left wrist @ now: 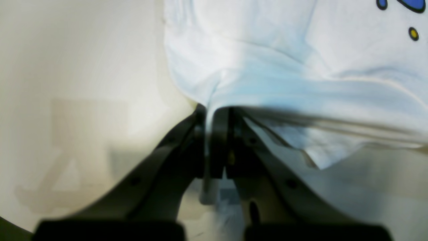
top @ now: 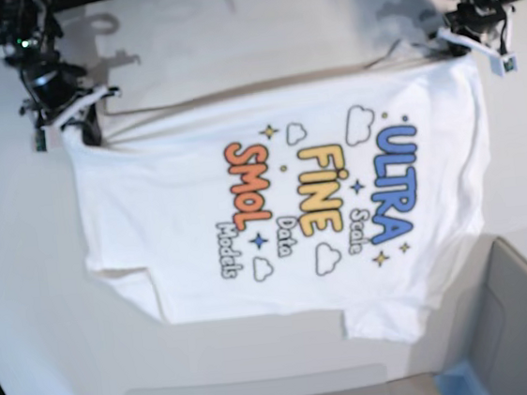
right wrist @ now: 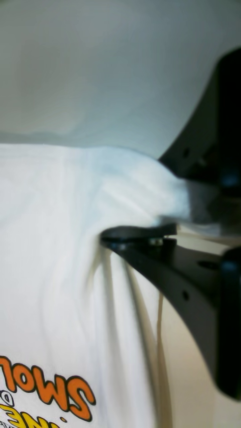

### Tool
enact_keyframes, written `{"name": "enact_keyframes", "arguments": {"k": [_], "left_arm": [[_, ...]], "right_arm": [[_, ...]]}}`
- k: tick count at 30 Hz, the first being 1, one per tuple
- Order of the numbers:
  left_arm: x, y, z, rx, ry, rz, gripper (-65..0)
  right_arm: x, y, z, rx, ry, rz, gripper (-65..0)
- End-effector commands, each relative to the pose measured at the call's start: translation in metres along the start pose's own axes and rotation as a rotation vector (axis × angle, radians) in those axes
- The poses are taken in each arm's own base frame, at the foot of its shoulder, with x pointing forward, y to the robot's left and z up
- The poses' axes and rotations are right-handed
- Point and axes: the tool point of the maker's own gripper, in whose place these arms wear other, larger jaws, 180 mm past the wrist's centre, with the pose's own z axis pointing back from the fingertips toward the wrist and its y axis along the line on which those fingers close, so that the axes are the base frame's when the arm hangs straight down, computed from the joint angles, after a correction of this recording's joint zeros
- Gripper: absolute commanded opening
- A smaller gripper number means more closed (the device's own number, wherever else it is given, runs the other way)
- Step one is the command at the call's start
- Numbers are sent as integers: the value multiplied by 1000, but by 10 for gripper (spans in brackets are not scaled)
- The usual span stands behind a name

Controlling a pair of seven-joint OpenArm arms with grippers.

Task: Layout the t-shirt on the table in an organized manner, then fold the t-shirt properly
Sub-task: 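Lower the stretched shirt onto the table with both grippers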

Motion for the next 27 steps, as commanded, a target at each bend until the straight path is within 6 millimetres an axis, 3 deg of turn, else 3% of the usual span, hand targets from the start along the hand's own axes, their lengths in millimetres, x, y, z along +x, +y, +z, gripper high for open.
{"name": "enact_keyframes", "arguments": {"k": [1, 4, 9, 20, 23, 27], "left_arm": [[20, 12, 7, 42, -57, 1, -650], [43, 13, 8, 44, -106, -9, -650], [61, 11, 9, 39, -147, -10, -650], [123, 5, 14, 25, -233, -19, -650], [134, -9, 0, -24, -200, -16, -650], [140, -25, -19, -74, -162, -31, -650]], "right_arm": [[18, -7, 2, -19, -56, 22, -650], [25, -5, -1, -13, -73, 25, -650], [34, -3, -6, -7, -89, 29, -650], [71, -5, -27, -29, -73, 92, -650], [74, -12, -39, -63, -58, 122, -650], [62, -7, -54, -45, -14, 129, -650]]}}
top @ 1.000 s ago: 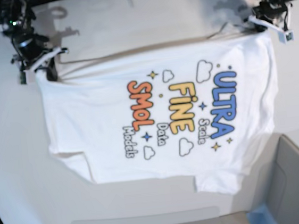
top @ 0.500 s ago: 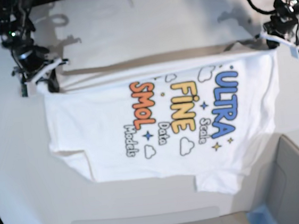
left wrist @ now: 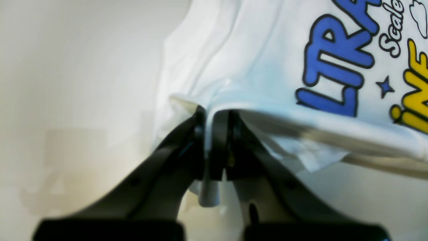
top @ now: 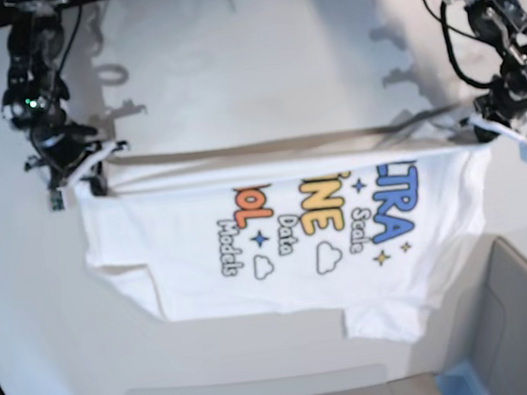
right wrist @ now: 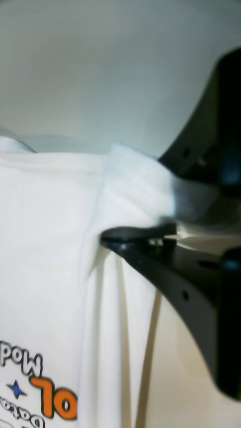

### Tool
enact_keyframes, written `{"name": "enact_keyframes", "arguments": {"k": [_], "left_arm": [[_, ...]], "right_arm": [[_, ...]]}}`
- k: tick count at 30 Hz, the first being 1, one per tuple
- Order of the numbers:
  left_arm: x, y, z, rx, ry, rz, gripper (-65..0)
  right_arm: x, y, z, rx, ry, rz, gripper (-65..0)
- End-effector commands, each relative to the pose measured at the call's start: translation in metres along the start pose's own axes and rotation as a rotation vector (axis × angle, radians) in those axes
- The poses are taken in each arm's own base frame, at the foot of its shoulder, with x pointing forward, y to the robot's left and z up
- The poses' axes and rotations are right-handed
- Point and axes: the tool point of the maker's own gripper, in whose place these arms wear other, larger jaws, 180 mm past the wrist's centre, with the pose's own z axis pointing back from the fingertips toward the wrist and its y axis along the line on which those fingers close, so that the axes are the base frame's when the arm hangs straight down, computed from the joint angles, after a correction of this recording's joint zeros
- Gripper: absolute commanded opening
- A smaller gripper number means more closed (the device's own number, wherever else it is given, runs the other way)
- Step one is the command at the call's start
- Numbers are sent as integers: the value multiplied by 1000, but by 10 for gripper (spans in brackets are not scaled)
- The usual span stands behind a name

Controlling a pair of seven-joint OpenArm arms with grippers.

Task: Layout the t-shirt on the table in an organized manner, then fold the t-shirt properly
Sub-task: 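Lower the stretched shirt onto the table with both grippers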

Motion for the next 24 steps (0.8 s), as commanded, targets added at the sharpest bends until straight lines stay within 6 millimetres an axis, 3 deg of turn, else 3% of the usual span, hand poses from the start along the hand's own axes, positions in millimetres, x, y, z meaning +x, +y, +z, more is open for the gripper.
{"name": "enact_keyframes", "arguments": {"k": [1, 7, 10, 14, 24], "left_arm": [[13, 7, 3, 24, -34, -3, -650], [39, -4, -2, -10, -78, 13, -650], [48, -27, -13, -55, -62, -40, -650], [58, -43, -30, -94, -34, -84, -650], [55, -23, -56, -82, -24, -49, -650]], "right_arm": [[15, -6, 2, -22, -48, 19, -650], [21, -2, -1, -11, -58, 23, -650], [18, -4, -3, -14, -49, 17, -650], [17, -4, -5, -15, -45, 13, -650], [6, -12, -10, -27, -13, -4, -650]]}}
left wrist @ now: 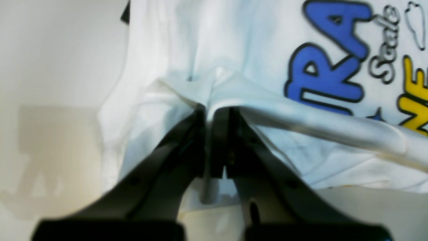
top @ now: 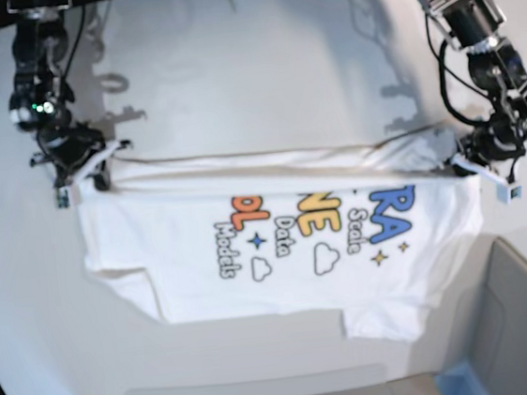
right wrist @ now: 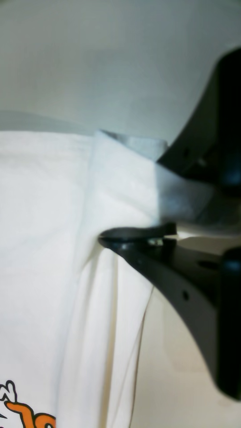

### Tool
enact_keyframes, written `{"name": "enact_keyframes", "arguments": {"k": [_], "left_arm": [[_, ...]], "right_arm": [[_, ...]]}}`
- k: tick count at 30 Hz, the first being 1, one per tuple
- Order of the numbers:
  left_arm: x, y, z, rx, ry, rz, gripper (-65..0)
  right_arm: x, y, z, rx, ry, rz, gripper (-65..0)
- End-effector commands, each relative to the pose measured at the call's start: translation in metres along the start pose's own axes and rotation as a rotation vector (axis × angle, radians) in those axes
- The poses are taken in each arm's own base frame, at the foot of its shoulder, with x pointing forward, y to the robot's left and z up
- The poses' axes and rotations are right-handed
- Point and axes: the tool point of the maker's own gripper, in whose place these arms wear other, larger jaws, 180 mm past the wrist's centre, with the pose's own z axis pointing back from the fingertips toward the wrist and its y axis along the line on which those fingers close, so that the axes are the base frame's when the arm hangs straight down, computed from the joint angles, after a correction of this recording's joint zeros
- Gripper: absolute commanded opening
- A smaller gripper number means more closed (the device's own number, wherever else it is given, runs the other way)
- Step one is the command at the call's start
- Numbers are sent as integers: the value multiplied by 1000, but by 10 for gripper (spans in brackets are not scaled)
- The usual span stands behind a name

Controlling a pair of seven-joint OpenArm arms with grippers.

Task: Layout the t-shirt on the table in an organized manner, then fold the t-shirt properly
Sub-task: 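Lower the stretched shirt onto the table with both grippers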

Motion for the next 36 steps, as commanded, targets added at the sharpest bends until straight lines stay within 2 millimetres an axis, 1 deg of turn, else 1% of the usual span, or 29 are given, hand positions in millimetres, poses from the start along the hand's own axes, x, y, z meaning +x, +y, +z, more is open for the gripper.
{"name": "enact_keyframes", "arguments": {"k": [1, 4, 6, 8, 10, 14, 18, 20, 21, 26, 27, 32, 36], "left_arm": [[31, 7, 11, 23, -80, -38, -650], [34, -2, 7, 17, -80, -100, -650], [35, -7, 5, 14, -80, -121, -650], [43, -5, 6, 47, -85, -153, -650], [50, -3, 6, 93, -82, -195, -650], [51, 5, 6, 158, -62, -246, -650], [51, 9, 7, 176, -59, -254, -650], [49, 9, 5, 173, -52, -257, -650], [45, 10, 3, 171, -40, -252, -650], [29, 19, -15, 156, -27, -204, -650], [28, 20, -17, 154, -27, -200, -643], [27, 20, -17, 154, -28, -196, -495], [28, 20, -17, 154, -29, -197, -428]], "right_arm": [[20, -8, 3, -20, -57, 14, -650], [28, -10, 2, -22, -73, 19, -650], [26, -12, 0, -25, -65, 17, -650], [35, -18, 0, -36, -78, 34, -650], [36, -21, -1, -39, -74, 40, -650], [37, -26, 0, -46, -71, 53, -650], [37, -30, 1, -54, -68, 61, -650], [33, -36, -1, -62, -50, 67, -650], [34, -37, -3, -64, -49, 62, -650], [34, -40, -7, -68, -41, 53, -650], [34, -40, -7, -68, -40, 53, -650], [38, -40, -7, -68, -49, 54, -642], [39, -40, -7, -67, -52, 55, -538]]}}
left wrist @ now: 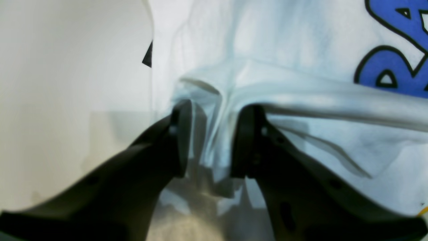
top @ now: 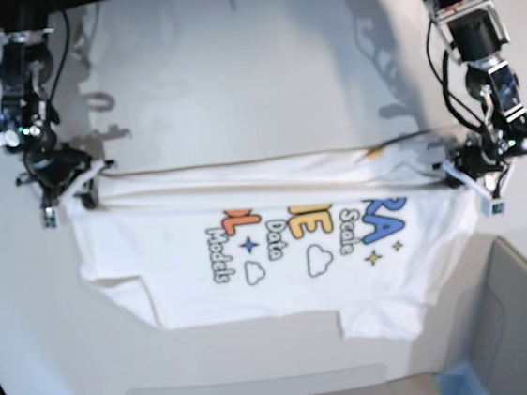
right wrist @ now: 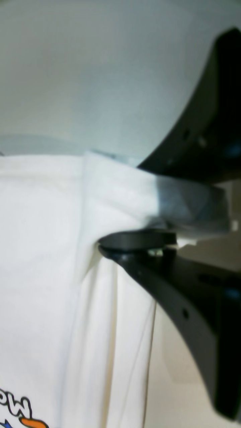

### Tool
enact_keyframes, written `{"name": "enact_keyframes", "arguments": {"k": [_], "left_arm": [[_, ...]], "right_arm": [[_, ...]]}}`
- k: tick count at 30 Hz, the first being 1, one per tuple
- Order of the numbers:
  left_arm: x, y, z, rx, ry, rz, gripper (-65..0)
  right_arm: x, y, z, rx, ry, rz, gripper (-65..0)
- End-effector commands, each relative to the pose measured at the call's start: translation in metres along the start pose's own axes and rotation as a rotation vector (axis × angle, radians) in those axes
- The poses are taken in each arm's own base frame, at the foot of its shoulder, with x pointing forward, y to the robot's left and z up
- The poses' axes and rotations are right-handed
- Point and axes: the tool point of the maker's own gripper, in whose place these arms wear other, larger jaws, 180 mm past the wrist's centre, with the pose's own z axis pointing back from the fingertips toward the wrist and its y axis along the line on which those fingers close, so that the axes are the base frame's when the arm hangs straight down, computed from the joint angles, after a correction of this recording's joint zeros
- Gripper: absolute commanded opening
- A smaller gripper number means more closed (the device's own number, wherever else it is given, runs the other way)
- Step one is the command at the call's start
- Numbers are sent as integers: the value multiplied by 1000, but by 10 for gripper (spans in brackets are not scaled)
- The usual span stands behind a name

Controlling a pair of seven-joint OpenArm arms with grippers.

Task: Layout the t-shirt on the table in an organized manner, then fold the t-shirt properly
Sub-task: 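Lower the stretched shirt onto the table with both grippers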

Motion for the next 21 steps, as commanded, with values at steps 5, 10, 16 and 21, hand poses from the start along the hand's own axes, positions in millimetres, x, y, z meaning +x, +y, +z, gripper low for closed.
{"name": "enact_keyframes", "arguments": {"k": [5, 10, 16, 21], "left_arm": [[28, 15, 16, 53, -73, -19, -424], [38, 4, 29, 54, -129, -56, -423], [30, 1, 29, 52, -119, -75, -423], [30, 1, 29, 52, -119, -75, -423]], "right_arm": [[37, -6, 11, -26, -103, 40, -463], [64, -3, 15, -25, -165, 53, -458], [61, -8, 7, -31, -146, 36, -458], [39, -22, -11, -48, -71, -16, -458]]}}
